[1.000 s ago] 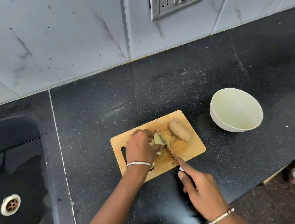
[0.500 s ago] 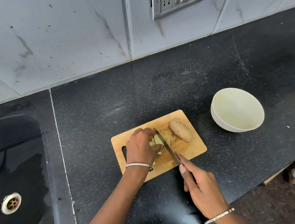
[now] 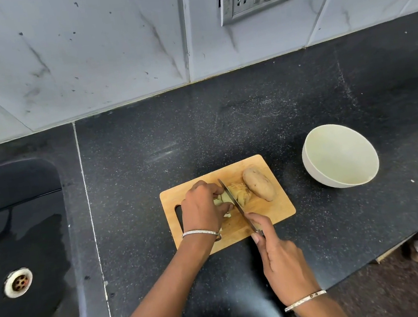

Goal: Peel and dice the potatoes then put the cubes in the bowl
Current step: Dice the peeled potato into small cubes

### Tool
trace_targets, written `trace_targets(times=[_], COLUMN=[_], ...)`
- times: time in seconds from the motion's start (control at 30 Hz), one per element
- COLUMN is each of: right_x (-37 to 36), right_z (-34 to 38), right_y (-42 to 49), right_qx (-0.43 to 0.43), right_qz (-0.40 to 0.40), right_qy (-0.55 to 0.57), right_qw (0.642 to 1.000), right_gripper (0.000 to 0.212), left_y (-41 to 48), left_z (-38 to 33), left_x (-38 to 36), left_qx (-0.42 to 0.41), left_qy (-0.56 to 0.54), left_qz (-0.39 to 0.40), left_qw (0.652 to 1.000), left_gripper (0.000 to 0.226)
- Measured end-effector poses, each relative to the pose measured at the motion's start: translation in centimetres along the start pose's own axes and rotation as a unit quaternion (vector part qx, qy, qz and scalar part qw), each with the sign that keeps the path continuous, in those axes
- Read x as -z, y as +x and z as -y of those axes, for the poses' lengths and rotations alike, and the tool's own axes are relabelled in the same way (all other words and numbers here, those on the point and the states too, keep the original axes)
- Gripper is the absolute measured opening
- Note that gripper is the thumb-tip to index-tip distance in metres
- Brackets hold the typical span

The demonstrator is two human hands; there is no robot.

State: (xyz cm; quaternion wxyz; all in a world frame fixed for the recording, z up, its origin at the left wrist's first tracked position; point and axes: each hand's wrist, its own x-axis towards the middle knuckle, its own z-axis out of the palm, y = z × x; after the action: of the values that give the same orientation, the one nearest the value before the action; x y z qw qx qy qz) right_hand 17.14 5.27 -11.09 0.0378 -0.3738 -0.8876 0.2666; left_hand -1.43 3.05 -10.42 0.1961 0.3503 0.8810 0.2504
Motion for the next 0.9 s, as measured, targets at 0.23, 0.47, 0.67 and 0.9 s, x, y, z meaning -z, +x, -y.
trace_targets(times=[0.23,0.47,0.67,0.9], right_x=[-0.8,-1.0,-0.8,0.2], right_z=[0.8,0.5,0.6,-0.6], right_y=[-0.1,0.6,0.0,-3.7], right_qx=[-0.017,-0.034,-0.019,-0.016], right_qz=[-0.012,-0.010,0.006,0.013], right_qy=[-0.028,-0.027,-0.026,0.000], right_qw=[0.999,0.999,0.999,1.000], right_gripper=[0.039,0.033,0.045,0.040], left_y=[0.2,0.2,0.2,0.0], left_z=[0.0,0.0,0.2,0.4], left_x=[-0.1,-0.2,-0.1,-0.4], left_qx=[0.008,0.004,0.004,-0.015], left_qy=[-0.003,-0.002,-0.001,0.007], left_qz=[0.005,0.004,0.001,-0.016], left_qw=[1.000,1.000,1.000,1.000], left_gripper=[0.034,0.036,0.037,0.036])
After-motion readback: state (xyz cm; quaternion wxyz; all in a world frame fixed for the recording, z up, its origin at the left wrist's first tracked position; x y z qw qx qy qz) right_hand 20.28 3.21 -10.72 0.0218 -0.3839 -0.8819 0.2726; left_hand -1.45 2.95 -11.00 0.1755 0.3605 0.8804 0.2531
